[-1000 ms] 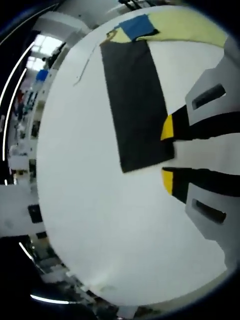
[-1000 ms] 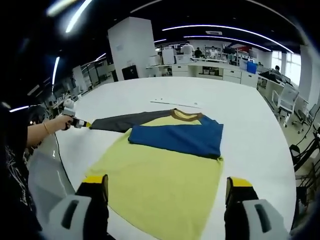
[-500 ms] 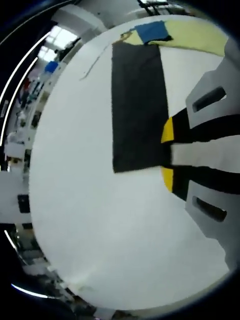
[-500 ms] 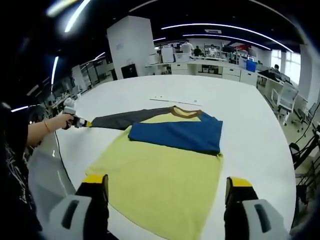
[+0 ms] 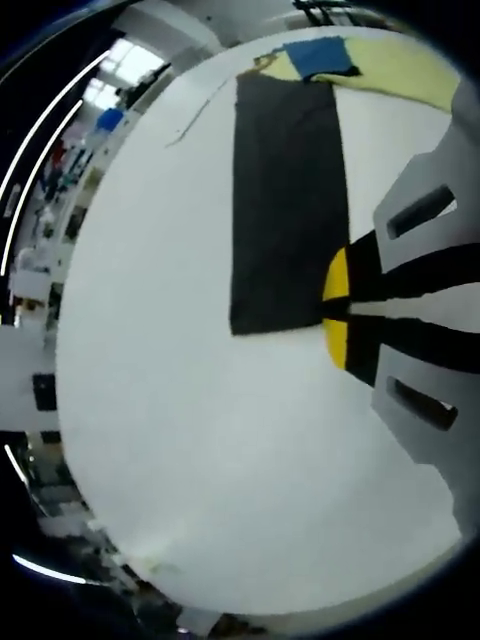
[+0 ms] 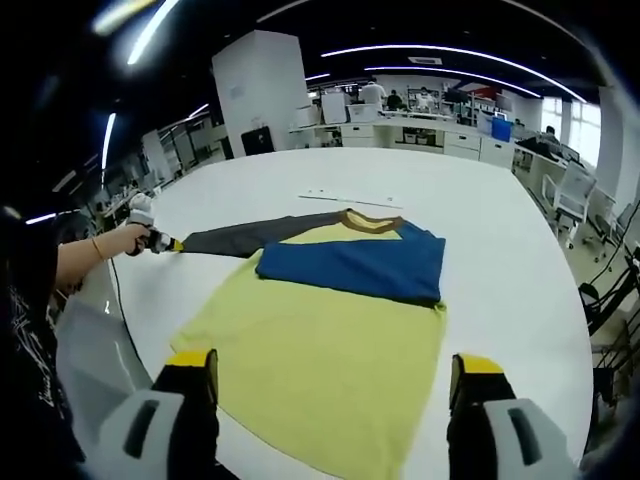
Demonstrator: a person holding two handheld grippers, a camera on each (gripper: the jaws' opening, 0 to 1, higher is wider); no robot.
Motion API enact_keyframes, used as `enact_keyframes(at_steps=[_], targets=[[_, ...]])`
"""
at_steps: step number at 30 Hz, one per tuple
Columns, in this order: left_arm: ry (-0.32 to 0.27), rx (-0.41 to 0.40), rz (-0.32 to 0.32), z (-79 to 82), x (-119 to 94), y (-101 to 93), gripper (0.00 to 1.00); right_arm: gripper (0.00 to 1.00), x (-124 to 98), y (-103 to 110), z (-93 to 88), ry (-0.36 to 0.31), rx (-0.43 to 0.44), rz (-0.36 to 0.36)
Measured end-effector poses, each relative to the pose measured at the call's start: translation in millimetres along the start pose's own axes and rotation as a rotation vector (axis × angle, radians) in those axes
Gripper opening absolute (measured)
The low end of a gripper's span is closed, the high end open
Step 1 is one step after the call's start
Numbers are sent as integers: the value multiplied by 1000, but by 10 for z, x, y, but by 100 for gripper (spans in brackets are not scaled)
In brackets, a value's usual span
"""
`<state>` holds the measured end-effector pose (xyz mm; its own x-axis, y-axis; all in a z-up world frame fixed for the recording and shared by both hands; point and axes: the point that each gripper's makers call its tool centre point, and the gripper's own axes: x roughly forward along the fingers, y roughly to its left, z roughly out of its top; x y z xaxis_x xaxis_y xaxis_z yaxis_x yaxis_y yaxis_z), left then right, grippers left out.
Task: Fold the garment on the visible template until the final outline fits inside the template.
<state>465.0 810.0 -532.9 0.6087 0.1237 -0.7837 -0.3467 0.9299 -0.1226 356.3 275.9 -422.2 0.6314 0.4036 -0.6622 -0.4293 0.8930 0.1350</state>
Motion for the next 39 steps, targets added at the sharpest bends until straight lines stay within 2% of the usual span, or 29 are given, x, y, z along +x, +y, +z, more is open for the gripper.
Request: enact_keyframes(at_steps=[2, 4, 8, 13, 18, 19, 20, 23, 28, 33, 39], targets=[[-6, 2, -14, 7, 0, -20, 1, 97, -3, -4, -15, 3, 0, 0], [-41, -7, -56, 59, -3, -88, 0, 97, -4, -4, -24, 3, -1, 0], [-56, 32, -49, 100, -45, -104, 0, 98, -9, 17, -30, -1, -3, 6], [-88, 34, -69, 175, -106, -204, 0, 99, -14, 52, -23, -15, -6, 14], [-125, 61, -134, 280, -170, -426, 0, 99, -25, 68, -8, -22, -20, 20], [-151, 74, -193, 332, -189, -561, 0, 99, -28, 69, -6, -23, -22, 21], [-159, 90, -215, 347, -201, -617, 0, 99, -29, 51, -4, -25, -22, 21], [-164, 164, -216, 379, -227, -695, 0, 99, -35, 35, -15, -26, -22, 20], [-185, 209, -264, 432, -283, -919, 0, 99, -43, 50, -31, -28, -18, 22], [-182, 228, -295, 420, -299, -1083, 0, 99, -50, 85, -33, -38, -13, 32], [-164, 242, -329, 380, -330, -1368, 0, 99, -48, 99, -65, -32, -11, 37]])
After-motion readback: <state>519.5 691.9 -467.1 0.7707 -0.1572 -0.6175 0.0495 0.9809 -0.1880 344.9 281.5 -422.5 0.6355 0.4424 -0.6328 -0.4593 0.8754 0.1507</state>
